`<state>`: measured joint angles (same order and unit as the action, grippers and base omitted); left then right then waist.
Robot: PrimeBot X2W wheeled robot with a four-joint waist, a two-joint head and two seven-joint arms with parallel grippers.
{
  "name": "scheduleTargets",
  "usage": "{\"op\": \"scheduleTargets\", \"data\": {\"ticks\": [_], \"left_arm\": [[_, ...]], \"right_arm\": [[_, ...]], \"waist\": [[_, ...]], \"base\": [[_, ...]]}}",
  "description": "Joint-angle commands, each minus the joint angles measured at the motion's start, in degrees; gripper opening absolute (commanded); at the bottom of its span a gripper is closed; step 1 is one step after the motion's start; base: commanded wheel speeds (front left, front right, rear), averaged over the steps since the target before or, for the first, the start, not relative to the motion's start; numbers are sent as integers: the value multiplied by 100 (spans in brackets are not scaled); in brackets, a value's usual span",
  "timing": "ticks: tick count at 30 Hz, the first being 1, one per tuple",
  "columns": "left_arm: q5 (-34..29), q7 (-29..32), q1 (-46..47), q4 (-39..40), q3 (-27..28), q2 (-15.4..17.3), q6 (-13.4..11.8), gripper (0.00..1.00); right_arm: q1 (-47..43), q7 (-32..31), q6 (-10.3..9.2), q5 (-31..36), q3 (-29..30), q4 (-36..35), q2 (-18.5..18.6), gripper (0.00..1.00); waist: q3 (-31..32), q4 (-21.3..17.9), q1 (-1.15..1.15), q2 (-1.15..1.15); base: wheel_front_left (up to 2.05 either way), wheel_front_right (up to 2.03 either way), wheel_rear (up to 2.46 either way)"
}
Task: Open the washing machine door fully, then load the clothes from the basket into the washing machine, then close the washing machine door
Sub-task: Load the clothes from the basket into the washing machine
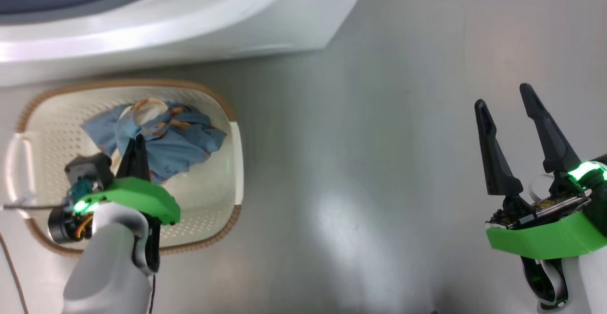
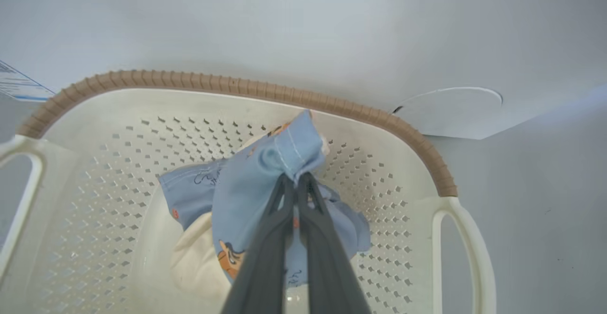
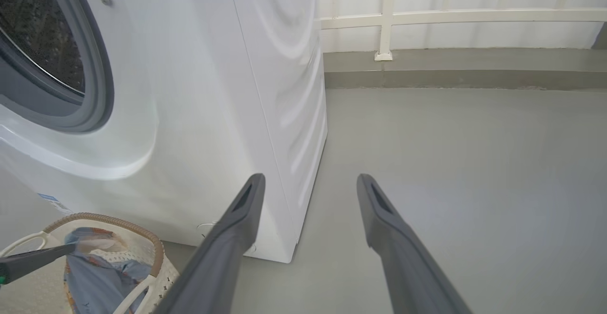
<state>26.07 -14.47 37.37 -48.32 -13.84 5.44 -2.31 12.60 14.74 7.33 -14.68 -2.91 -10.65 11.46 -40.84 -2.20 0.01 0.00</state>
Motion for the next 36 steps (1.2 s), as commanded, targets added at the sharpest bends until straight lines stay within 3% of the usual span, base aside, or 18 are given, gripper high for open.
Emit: {"op": "scheduleTargets", "data": {"ticks": [1,12,24,36], "left_arm": [[-109,-51,-307,263,228,192,-63,0],[-1026,-52,-1534,2070,816,110,-21,0],[-1539,-52,-2885,3535,1146,157,96,0],[-1637,-31,-3782,4035,1098,218,73,0]], "right_arm": [[-253,26,16,-36,-113,-85,63,100],[-667,26,16,-50,-134,274,35,100],[-1194,26,16,-58,-342,591,-205,100],[-1610,26,16,-29,-485,778,-345,100]], "waist": [[465,186,-1,0],[1577,359,-1,0],[2906,257,-1,0],[3730,332,-1,0]], "base": [[0,0,0],[0,0,0],[0,0,0],[0,0,0]]}}
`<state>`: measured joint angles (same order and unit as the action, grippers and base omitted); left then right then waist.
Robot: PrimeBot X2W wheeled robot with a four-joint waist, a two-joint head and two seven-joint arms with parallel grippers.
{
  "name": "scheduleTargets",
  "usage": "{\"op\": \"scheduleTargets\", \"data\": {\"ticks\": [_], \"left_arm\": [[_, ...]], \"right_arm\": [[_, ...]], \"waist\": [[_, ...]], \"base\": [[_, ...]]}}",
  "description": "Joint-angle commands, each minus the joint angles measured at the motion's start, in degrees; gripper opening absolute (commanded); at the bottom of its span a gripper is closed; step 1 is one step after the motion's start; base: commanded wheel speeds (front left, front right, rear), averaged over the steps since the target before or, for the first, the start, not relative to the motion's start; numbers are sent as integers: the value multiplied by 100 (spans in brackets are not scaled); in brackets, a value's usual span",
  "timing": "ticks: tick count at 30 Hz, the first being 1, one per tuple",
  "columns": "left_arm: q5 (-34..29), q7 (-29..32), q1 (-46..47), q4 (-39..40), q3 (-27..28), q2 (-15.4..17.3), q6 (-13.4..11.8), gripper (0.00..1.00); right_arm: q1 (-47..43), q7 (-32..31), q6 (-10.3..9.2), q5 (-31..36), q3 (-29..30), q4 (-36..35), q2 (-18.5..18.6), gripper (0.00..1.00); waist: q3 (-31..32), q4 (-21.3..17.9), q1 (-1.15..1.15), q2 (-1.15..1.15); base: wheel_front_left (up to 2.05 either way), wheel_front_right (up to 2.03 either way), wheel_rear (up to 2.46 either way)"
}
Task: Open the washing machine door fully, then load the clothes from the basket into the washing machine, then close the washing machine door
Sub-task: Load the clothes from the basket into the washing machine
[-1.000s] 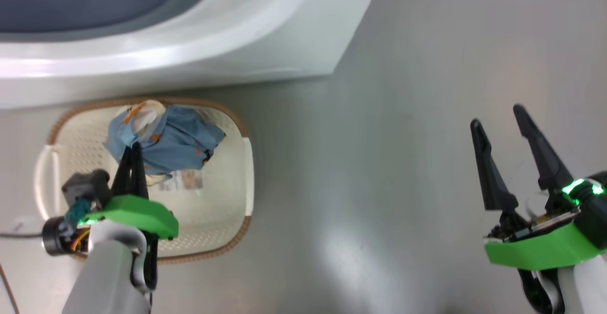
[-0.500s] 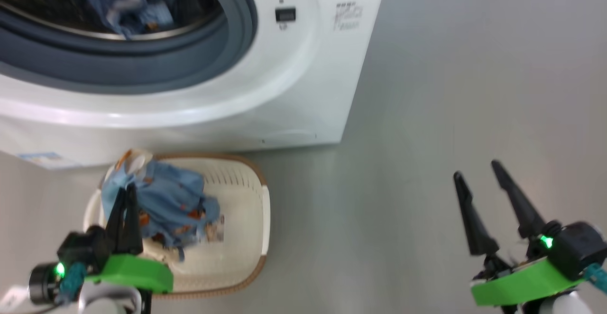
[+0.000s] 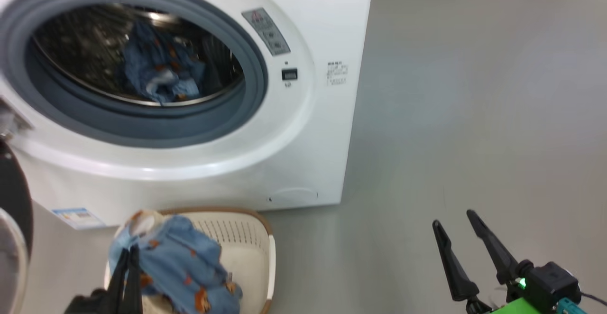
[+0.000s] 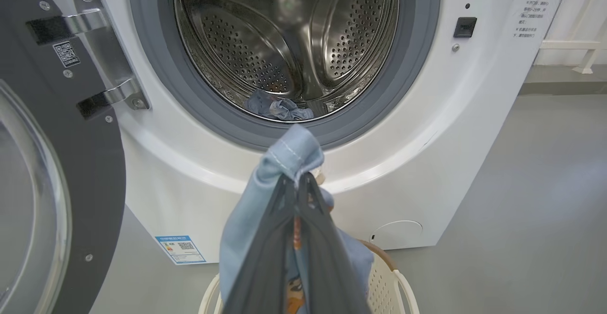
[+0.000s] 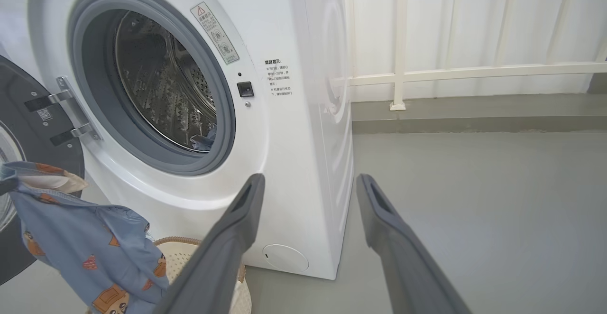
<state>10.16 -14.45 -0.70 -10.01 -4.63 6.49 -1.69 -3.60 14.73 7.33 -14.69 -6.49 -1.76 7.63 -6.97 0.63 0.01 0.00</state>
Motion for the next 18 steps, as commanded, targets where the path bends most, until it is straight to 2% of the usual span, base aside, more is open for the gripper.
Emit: {"op": "scheduleTargets", "data": {"ticks": [1,9,18], "left_arm": [[-40,-13,-37,226,168,116,10,0],[-31,164,-383,540,45,164,34,0],[1,297,-529,754,20,227,-5,0]], "right_arm": [[-19,27,16,-26,-128,-104,27,100],[-218,27,16,19,-122,-86,-50,100],[-284,27,16,42,-136,-68,-129,100]], "waist": [[407,62,-1,0],[725,148,-1,0],[807,149,-1,0]], "base": [[0,0,0],[0,0,0],[0,0,0]]}}
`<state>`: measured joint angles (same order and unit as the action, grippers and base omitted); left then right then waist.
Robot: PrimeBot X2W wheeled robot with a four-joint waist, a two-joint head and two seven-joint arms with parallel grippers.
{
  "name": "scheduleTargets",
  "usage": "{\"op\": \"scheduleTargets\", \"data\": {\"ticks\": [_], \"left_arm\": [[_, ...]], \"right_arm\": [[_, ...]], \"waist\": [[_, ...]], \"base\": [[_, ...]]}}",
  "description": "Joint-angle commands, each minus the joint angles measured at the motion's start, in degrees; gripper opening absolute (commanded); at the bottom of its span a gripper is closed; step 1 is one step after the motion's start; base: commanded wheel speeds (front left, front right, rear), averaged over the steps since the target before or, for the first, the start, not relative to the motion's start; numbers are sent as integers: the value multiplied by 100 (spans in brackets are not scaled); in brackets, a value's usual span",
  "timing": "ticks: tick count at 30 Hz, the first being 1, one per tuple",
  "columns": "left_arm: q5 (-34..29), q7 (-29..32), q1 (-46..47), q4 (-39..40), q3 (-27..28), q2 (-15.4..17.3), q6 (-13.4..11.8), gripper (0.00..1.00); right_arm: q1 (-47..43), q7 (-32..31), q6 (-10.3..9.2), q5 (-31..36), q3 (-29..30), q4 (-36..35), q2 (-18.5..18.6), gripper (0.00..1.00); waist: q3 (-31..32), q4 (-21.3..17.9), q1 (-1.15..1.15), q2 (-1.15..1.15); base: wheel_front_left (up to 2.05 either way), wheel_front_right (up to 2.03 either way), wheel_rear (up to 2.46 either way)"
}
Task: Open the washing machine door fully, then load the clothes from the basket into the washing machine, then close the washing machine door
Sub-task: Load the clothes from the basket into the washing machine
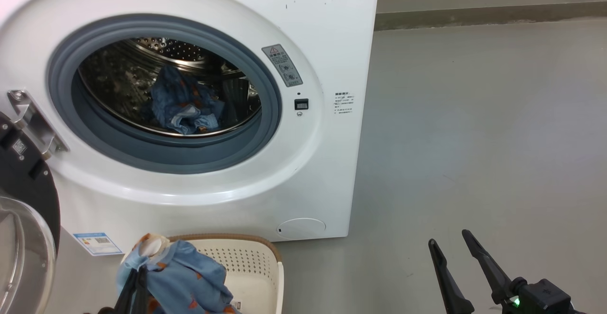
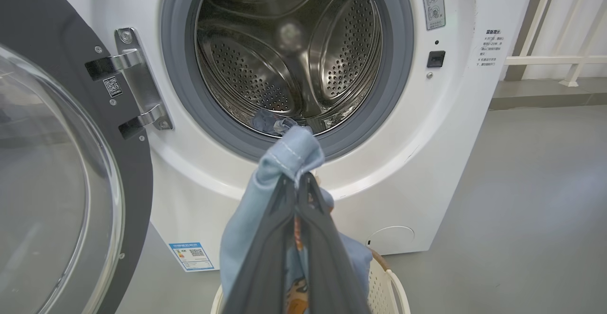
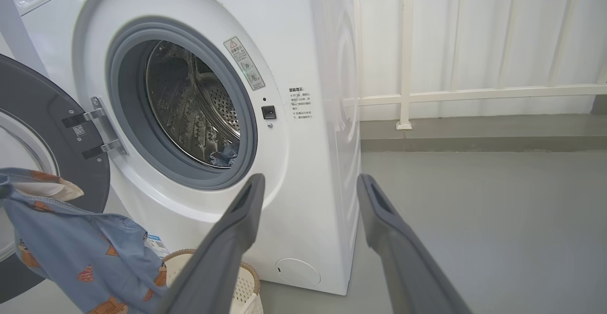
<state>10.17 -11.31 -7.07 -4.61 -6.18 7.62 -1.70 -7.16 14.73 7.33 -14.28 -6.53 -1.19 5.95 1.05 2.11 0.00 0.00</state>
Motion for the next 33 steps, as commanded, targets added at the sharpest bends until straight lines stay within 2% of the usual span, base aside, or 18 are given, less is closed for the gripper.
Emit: {"op": "scheduleTargets", "data": {"ticks": [1,23,33], "left_arm": [[4,-13,104,223,172,118,-8,0],[121,-21,264,169,138,147,-88,0],[363,-111,1095,-580,243,120,-12,0]], "right_arm": [[72,27,16,-3,-132,-126,32,100],[66,27,16,15,-113,-130,-25,100],[204,27,16,-27,-192,-144,32,100]], "waist": [[12,-3,0,0],[-44,-39,0,0],[-392,-149,0,0]], "base": [[0,0,0],[0,0,0],[0,0,0]]}}
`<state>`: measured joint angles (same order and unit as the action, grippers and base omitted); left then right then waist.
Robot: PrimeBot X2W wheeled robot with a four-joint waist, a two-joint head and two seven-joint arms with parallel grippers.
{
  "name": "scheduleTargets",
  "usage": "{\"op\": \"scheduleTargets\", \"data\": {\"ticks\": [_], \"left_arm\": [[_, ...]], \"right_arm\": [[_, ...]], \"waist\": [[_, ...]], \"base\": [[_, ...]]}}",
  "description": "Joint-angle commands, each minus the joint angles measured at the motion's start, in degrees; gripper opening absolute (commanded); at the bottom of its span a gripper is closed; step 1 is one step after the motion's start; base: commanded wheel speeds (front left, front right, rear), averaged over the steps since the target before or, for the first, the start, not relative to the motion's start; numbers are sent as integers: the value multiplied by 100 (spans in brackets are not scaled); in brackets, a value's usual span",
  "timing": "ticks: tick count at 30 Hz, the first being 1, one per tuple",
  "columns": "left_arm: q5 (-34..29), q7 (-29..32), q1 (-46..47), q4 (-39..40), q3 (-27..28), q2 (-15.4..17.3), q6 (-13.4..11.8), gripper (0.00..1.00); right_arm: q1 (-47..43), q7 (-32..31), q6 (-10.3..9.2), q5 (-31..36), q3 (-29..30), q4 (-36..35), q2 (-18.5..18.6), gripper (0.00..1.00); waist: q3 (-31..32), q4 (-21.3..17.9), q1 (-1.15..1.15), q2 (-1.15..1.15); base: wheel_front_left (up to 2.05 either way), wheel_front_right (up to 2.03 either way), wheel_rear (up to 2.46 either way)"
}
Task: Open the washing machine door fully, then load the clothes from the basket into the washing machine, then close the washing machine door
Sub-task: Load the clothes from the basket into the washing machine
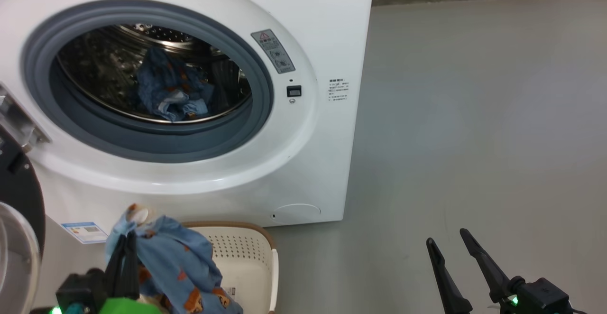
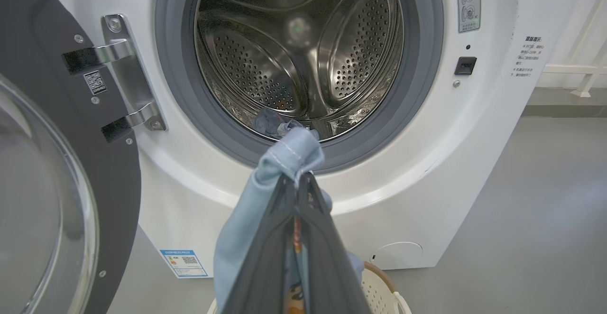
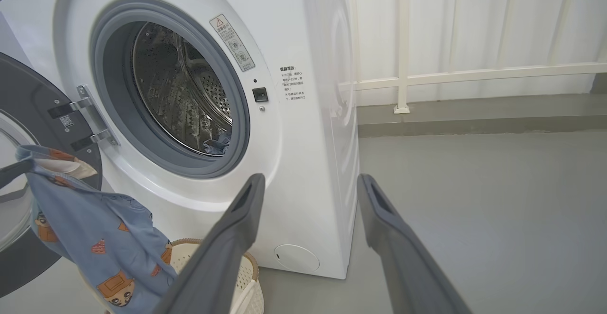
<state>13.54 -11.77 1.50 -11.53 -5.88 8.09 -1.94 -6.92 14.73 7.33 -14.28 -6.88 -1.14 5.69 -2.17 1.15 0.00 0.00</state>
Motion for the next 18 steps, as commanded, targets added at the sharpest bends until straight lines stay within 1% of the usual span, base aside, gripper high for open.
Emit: {"op": "scheduleTargets", "data": {"ticks": [1,7,12,16,18], "left_arm": [[49,-78,352,16,222,73,28,0],[214,-128,1147,-586,227,37,190,0],[406,-46,1991,-1064,254,22,338,0],[562,142,2706,-1472,312,107,461,0],[677,350,3057,-1690,335,177,553,0]], "right_arm": [[198,27,16,-30,-150,-156,68,100],[364,27,16,-50,-118,-294,140,100],[561,27,16,-70,11,-426,166,100],[770,27,16,-93,42,-532,177,100],[883,27,16,-110,43,-581,175,100]], "waist": [[-117,-70,0,0],[-585,-193,0,0],[-1215,-290,0,0],[-1707,-392,0,0],[-1925,-441,0,0]], "base": [[0,0,0],[0,0,0],[0,0,0],[0,0,0],[0,0,0]]}}
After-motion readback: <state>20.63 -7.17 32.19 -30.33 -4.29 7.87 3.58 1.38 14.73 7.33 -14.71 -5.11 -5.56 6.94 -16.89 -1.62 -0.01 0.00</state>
